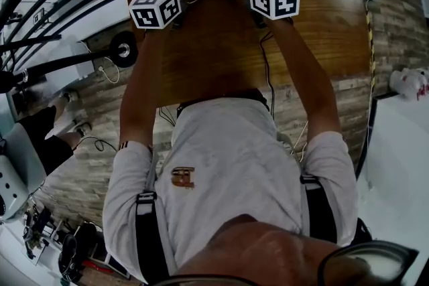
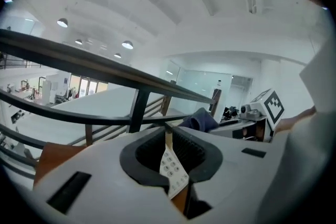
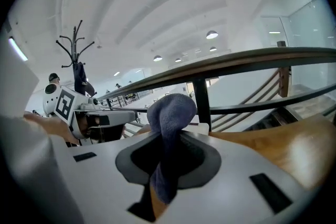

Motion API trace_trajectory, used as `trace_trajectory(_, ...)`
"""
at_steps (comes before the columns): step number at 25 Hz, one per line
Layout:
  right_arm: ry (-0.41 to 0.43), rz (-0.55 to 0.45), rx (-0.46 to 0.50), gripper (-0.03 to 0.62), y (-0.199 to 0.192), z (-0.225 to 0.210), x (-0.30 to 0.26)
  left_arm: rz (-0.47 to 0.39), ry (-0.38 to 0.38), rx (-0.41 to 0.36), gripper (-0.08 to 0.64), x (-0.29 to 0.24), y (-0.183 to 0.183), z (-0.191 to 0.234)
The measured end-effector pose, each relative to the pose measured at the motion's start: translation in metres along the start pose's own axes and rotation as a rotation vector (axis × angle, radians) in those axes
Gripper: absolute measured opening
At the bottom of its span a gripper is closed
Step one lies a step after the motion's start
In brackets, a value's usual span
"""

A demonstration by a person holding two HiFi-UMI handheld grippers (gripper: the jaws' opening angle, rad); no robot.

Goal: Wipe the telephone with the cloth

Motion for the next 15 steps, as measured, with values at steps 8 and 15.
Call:
trace_trajectory(8, 0.09, -0.231, 0.086, 0.078, 0.042, 0.056, 0.04, -0.196, -0.046, -0.141, 0.023, 0.052, 0.039, -0.044)
trace_trajectory(15, 0.165, -0.409, 0.088, 0.078, 0.063, 0.092, 0.073, -0.3, -0.065, -0.271, 0.021, 0.09, 0.054, -0.073)
Point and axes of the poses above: the fingertips, and each gripper's own axes: x backward along the fingers, z to its left, y out of its top, the point moved 5 cm from there along x, backward along the fingers, and after that the axes turned 4 degrees about x, right-handed, at the moved point
